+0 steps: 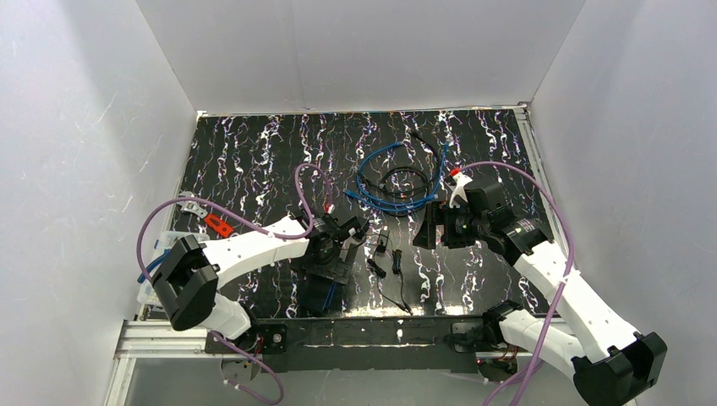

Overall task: Insert the plug into the switch port
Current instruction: Adjust the switch port at the center of the board.

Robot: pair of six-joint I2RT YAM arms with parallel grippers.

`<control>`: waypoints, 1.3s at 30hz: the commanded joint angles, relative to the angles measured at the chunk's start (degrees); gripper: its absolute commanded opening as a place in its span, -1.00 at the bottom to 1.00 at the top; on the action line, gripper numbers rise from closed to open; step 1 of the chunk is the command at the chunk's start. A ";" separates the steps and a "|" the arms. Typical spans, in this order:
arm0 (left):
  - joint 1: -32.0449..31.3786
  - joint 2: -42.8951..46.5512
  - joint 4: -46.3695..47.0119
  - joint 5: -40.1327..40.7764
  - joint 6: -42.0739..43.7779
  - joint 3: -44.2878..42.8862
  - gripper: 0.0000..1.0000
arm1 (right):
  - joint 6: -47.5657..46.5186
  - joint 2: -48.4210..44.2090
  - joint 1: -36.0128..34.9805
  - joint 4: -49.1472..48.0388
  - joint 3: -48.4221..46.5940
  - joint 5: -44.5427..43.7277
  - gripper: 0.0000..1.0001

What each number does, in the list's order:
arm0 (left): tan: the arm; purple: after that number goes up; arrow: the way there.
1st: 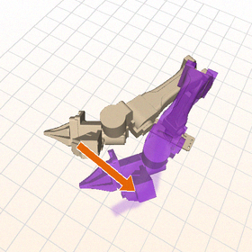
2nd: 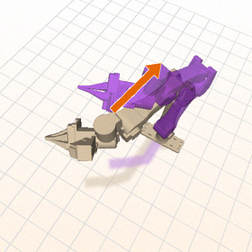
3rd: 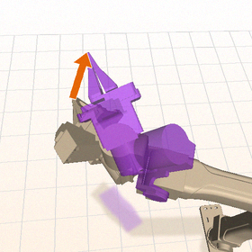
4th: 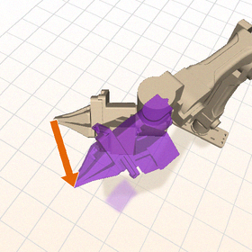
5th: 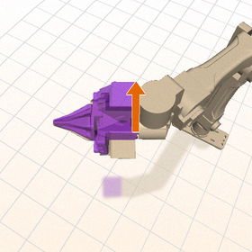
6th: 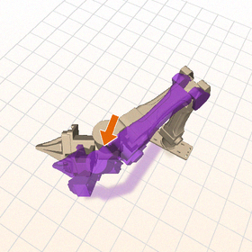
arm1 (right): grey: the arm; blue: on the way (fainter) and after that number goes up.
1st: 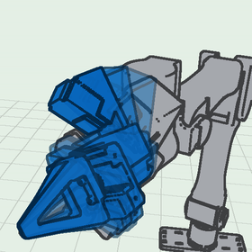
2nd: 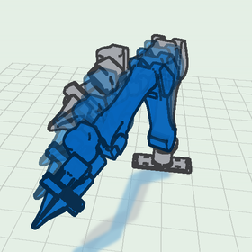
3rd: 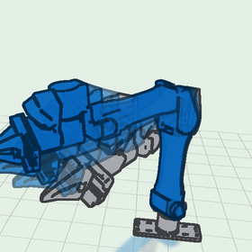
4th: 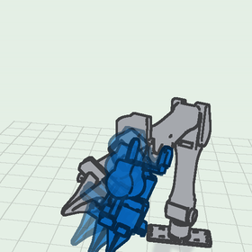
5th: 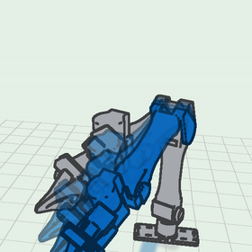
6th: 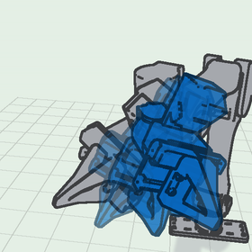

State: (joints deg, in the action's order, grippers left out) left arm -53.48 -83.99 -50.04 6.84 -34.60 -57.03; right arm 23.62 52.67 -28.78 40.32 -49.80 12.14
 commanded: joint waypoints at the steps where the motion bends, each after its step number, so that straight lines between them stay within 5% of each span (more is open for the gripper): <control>1: -0.31 -0.64 -0.56 0.28 1.23 0.80 0.99 | -0.26 0.02 -0.34 -1.77 -0.39 0.67 0.80; 8: -0.32 -2.33 -0.02 0.25 2.12 1.16 0.99 | 0.11 0.11 -0.40 -1.85 -0.16 0.56 0.80; 15: -0.31 -3.30 0.71 -0.28 2.65 1.52 0.68 | 0.27 0.39 -0.43 -1.96 -0.33 0.62 0.80; 22: -0.31 -3.69 0.92 -0.04 2.86 1.22 0.05 | 0.73 0.60 -0.58 -2.28 -0.15 0.79 0.79; 29: -0.32 -2.94 -2.30 3.22 3.22 -1.15 -1.00 | 0.76 0.43 -0.72 -2.50 0.25 1.21 0.78; 39: -0.33 4.91 -6.35 -3.59 4.26 -4.60 -1.00 | -1.22 -0.11 -1.19 -2.34 0.40 3.75 0.76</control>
State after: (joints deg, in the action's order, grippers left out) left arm -53.49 -84.14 -53.21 7.96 -31.04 -59.24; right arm 23.66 52.99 -29.52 40.07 -49.80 14.14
